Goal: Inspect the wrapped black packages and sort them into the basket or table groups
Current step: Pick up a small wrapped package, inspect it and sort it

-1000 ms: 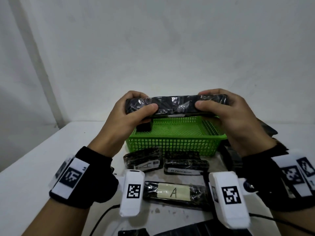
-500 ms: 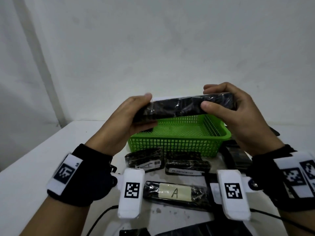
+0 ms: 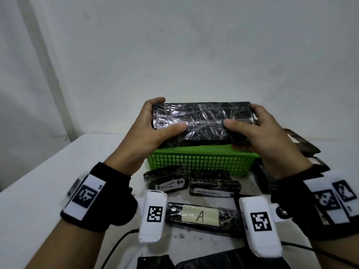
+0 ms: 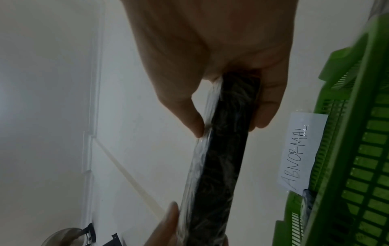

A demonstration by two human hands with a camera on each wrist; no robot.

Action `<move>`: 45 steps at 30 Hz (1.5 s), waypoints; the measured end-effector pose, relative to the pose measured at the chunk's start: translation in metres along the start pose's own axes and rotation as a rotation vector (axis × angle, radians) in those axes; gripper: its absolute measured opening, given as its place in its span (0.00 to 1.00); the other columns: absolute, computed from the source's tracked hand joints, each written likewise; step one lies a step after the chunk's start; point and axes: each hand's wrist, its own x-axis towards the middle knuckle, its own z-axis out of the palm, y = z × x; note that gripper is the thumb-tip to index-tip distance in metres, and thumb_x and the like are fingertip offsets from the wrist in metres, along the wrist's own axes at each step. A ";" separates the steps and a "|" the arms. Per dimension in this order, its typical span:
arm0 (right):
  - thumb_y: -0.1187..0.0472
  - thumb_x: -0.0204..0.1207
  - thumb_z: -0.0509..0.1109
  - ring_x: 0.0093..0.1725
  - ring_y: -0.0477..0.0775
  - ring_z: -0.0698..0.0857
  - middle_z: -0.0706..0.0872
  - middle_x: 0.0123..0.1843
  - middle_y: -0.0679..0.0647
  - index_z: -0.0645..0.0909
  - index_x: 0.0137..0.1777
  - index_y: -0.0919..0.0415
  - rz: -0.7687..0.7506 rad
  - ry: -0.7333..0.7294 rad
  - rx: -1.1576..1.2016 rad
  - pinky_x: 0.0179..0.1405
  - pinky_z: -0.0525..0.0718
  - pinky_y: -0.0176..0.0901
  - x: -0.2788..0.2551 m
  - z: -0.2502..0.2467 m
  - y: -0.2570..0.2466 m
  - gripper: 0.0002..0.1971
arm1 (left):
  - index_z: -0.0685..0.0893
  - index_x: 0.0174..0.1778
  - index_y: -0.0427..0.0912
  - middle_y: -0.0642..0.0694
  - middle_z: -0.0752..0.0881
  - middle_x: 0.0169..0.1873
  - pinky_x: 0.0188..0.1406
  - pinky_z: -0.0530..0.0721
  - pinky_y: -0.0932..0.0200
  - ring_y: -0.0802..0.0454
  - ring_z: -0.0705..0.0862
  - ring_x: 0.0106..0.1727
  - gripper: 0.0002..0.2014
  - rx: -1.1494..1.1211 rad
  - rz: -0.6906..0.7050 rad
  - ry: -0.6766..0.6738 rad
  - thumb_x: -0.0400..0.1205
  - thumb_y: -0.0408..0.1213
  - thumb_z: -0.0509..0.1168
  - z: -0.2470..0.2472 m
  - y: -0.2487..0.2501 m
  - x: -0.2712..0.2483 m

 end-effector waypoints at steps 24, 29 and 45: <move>0.65 0.73 0.81 0.51 0.42 0.86 0.80 0.52 0.46 0.73 0.61 0.54 -0.419 0.020 -0.062 0.54 0.86 0.38 -0.003 0.005 0.007 0.23 | 0.81 0.48 0.51 0.61 0.86 0.39 0.39 0.85 0.62 0.60 0.86 0.45 0.10 0.094 0.081 0.074 0.78 0.48 0.74 0.000 -0.007 0.004; 0.59 0.70 0.83 0.59 0.51 0.88 0.88 0.60 0.50 0.78 0.58 0.51 -0.418 -0.012 -0.030 0.60 0.87 0.50 -0.005 0.001 0.002 0.21 | 0.76 0.41 0.48 0.48 0.82 0.38 0.36 0.79 0.59 0.51 0.82 0.42 0.14 -0.013 0.118 0.093 0.77 0.47 0.75 0.004 -0.007 0.004; 0.68 0.71 0.82 0.34 0.48 0.88 0.88 0.30 0.44 0.82 0.37 0.52 -0.386 0.056 -0.029 0.38 0.84 0.42 -0.004 0.006 0.002 0.13 | 0.74 0.33 0.45 0.48 0.88 0.43 0.46 0.78 0.58 0.53 0.84 0.44 0.12 -0.111 0.028 0.115 0.66 0.35 0.74 0.015 -0.013 0.006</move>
